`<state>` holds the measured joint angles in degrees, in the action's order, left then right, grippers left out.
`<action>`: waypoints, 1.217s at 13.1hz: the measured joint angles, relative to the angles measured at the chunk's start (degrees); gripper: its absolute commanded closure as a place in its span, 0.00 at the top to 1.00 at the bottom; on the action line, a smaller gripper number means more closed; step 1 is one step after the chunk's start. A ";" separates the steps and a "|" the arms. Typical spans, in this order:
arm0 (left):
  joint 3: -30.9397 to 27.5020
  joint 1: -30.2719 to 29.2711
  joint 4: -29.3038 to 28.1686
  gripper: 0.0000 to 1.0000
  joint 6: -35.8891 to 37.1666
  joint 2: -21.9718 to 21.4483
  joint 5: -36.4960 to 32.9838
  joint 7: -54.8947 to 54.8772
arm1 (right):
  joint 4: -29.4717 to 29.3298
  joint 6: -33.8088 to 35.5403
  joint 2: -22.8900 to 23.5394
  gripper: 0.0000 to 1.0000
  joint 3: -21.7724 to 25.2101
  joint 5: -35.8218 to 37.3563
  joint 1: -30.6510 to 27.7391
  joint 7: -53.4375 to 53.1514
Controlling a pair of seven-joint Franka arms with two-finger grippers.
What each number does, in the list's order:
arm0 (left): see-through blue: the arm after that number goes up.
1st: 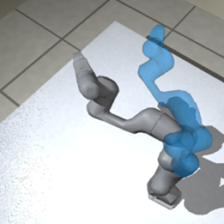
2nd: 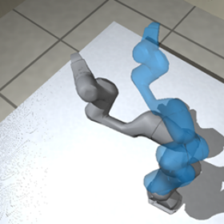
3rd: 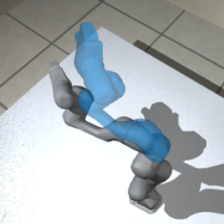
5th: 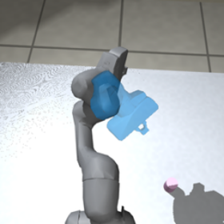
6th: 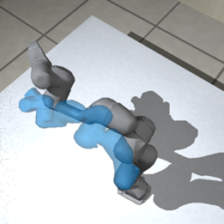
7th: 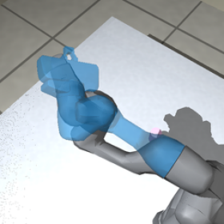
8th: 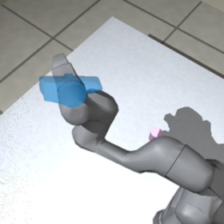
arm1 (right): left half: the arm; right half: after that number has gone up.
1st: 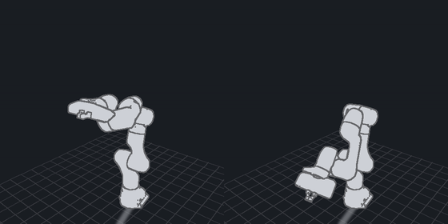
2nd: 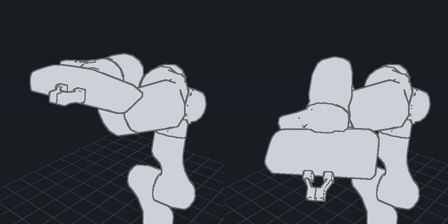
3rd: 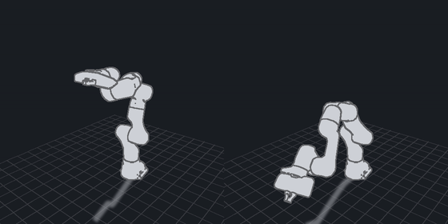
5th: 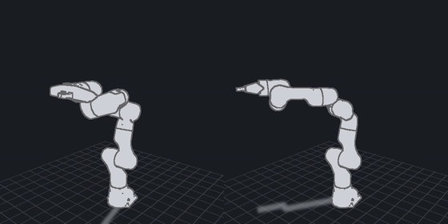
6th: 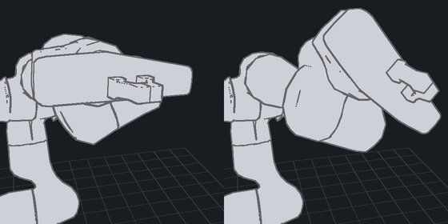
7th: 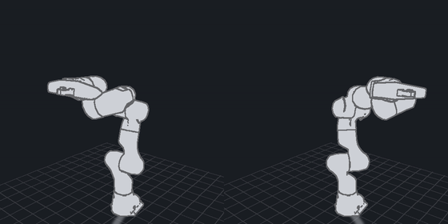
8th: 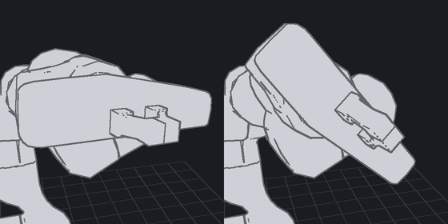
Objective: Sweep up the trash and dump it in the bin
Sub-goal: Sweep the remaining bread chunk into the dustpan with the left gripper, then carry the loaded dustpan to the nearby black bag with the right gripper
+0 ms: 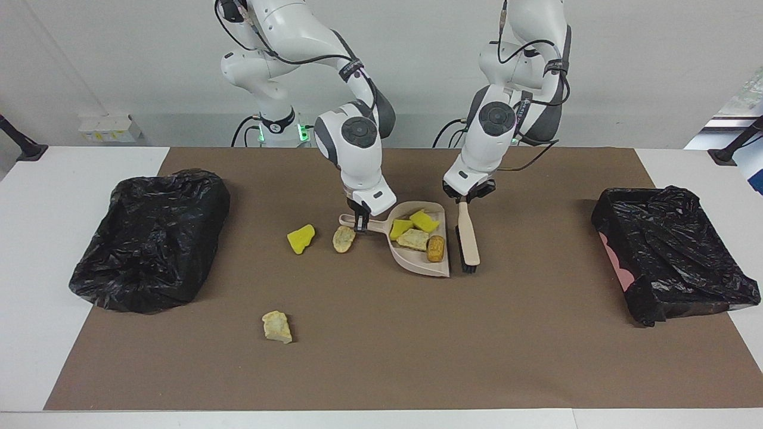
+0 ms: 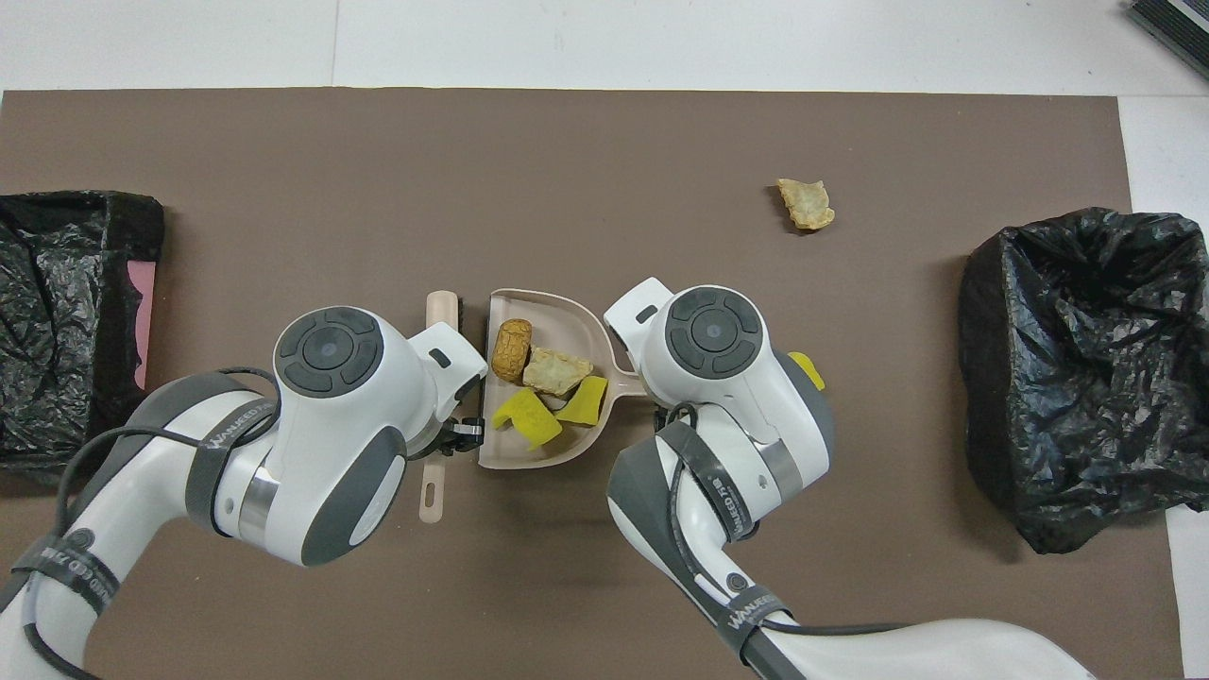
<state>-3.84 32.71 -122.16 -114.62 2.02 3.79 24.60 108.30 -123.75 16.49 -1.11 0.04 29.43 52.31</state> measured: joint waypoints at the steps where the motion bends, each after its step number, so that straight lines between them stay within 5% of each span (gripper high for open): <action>1: 0.36 0.09 -0.04 0.00 0.00 -0.06 -0.04 1.99 | -0.12 0.00 -0.39 0.00 -0.02 -0.25 -0.63 0.69; 9: 1.29 4.75 -6.69 0.00 -0.49 -4.49 -0.07 10.41 | -7.24 10.50 -3.35 0.00 0.17 -4.12 -13.59 18.97; 16: 1.80 21.78 -19.26 0.00 -10.83 -11.61 -0.04 27.42 | -13.42 18.33 -3.33 0.00 0.54 -3.97 -28.53 34.52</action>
<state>-2.04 54.49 -141.42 -125.45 -9.59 3.75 52.02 94.89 -105.41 13.16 -0.56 -3.93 0.90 86.83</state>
